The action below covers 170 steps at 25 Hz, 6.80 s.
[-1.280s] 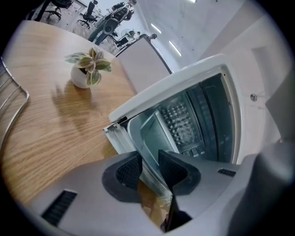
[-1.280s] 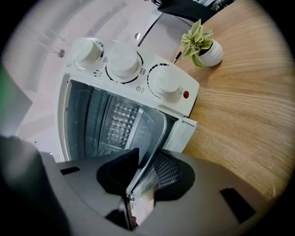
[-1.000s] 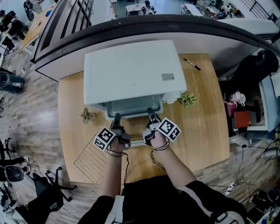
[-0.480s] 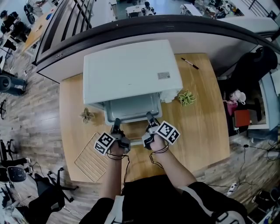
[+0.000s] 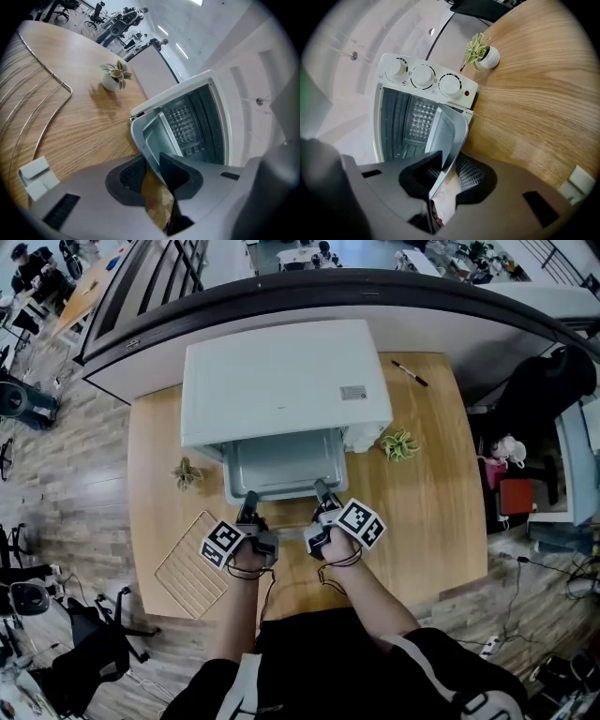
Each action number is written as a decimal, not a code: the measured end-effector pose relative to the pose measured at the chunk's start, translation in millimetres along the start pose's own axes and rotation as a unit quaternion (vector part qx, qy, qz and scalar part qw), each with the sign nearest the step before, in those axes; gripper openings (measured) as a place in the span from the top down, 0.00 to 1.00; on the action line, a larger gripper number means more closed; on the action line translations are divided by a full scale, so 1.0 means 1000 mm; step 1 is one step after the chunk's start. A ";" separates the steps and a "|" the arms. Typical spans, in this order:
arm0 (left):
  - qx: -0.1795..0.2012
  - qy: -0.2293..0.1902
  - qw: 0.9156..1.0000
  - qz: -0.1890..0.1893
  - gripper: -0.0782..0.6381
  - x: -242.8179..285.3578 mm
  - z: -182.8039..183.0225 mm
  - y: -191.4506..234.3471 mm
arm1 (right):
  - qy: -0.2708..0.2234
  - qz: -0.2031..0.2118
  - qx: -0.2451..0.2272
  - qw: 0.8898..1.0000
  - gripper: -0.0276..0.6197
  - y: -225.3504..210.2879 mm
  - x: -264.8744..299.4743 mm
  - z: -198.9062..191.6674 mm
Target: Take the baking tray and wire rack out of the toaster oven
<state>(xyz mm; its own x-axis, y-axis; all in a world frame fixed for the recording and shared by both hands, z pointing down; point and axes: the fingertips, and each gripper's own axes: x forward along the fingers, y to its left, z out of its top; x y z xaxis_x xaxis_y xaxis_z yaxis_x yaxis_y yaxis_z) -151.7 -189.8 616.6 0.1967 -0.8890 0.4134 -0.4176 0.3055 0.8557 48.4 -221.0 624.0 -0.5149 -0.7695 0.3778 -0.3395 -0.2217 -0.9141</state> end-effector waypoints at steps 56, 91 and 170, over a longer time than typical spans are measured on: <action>0.017 -0.152 0.987 0.046 0.74 -0.180 -0.029 0.021 | 0.194 0.104 -0.117 0.968 0.79 0.032 -0.082 -0.097; -0.099 -0.258 0.954 0.120 0.74 -0.378 0.045 0.199 | 0.359 0.086 -0.225 0.902 0.77 0.040 -0.076 -0.366; 0.537 -0.144 0.810 -0.186 0.86 -0.268 0.012 -0.271 | -0.176 0.091 -0.666 0.719 0.95 0.288 -0.248 -0.049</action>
<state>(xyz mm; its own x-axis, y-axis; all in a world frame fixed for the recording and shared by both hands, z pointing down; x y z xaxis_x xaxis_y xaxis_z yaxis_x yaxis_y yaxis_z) -102.0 -39.0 269.9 0.3352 -0.9416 -0.0330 -0.9385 -0.3368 0.0762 40.4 -64.6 274.3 -0.4948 -0.8690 -0.0059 -0.8653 0.4921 0.0958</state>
